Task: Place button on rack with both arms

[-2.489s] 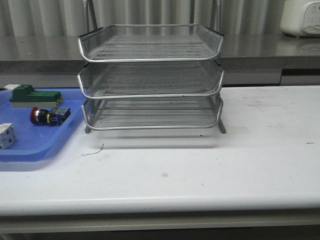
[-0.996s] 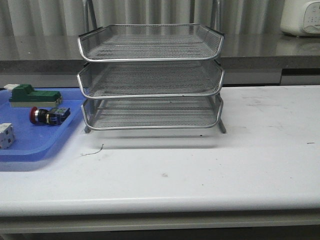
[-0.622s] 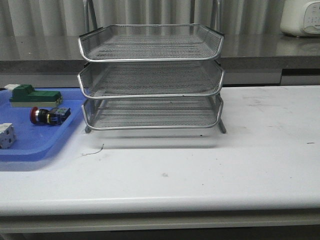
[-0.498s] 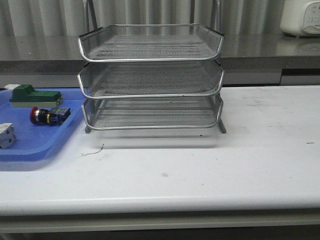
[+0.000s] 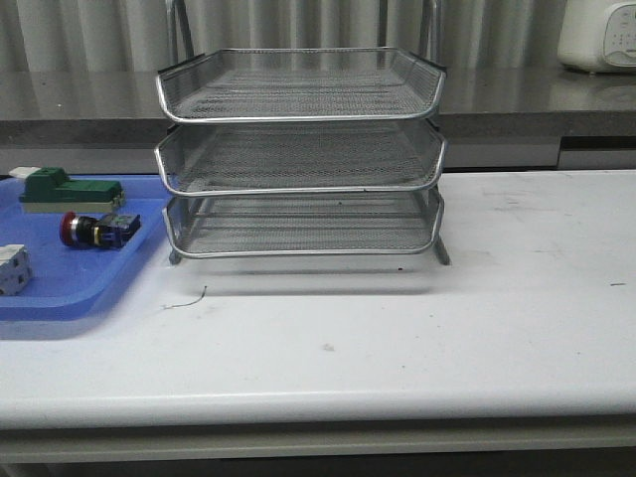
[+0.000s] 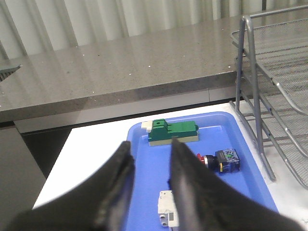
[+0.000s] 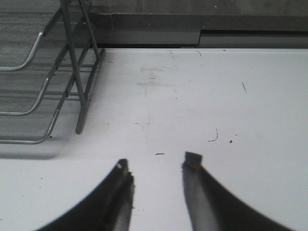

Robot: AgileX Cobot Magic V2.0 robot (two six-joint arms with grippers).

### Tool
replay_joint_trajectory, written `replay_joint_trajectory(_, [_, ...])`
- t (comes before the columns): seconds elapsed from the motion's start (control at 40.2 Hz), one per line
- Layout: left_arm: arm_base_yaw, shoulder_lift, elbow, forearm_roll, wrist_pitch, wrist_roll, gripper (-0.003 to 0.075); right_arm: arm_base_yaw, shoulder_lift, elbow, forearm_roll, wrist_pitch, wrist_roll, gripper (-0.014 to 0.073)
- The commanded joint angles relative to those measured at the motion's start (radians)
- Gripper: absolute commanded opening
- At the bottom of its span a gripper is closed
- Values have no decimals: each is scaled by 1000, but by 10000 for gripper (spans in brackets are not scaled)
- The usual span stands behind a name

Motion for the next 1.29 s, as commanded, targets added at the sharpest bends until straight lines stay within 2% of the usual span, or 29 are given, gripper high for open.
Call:
replay_joint_trajectory(0.0, [2, 9, -38, -3, -69, -9, 544, -5, 8, -35, 5, -87, -2, 507])
replay_joint_trajectory(0.05, [2, 9, -38, -3, -69, -9, 608, -5, 8, -35, 14, -90, -2, 537])
replay_joint_trajectory(0.1, [2, 9, -36, -3, -69, -9, 631, -5, 8, -35, 39, -92, -2, 536])
replay_joint_trajectory(0.249, [2, 9, -36, -3, -69, -9, 629, -4, 77, -51, 145, -67, -2, 536])
replay_joint_trajectory(0.523, [2, 9, -36, -3, -69, -9, 629, 4, 422, -183, 355, -44, -5, 536])
replay_joint_trajectory(0.747, [2, 9, -36, -3, -69, -9, 629, 115, 690, -329, 467, -44, -49, 536])
replay_joint_trajectory(0.821, [2, 9, -36, -3, -69, -9, 629, 151, 757, -374, 541, -37, -110, 524])
replay_joint_trajectory(0.971, [2, 9, -36, -3, -69, -9, 629, 177, 861, -451, 771, 19, -283, 465])
replay_joint_trajectory(1.145, [2, 9, -36, -3, -69, -9, 629, 176, 967, -521, 1078, 102, -534, 464])
replay_joint_trajectory(1.27, [2, 9, -36, -3, -69, -9, 629, 176, 1031, -546, 1227, 124, -650, 464])
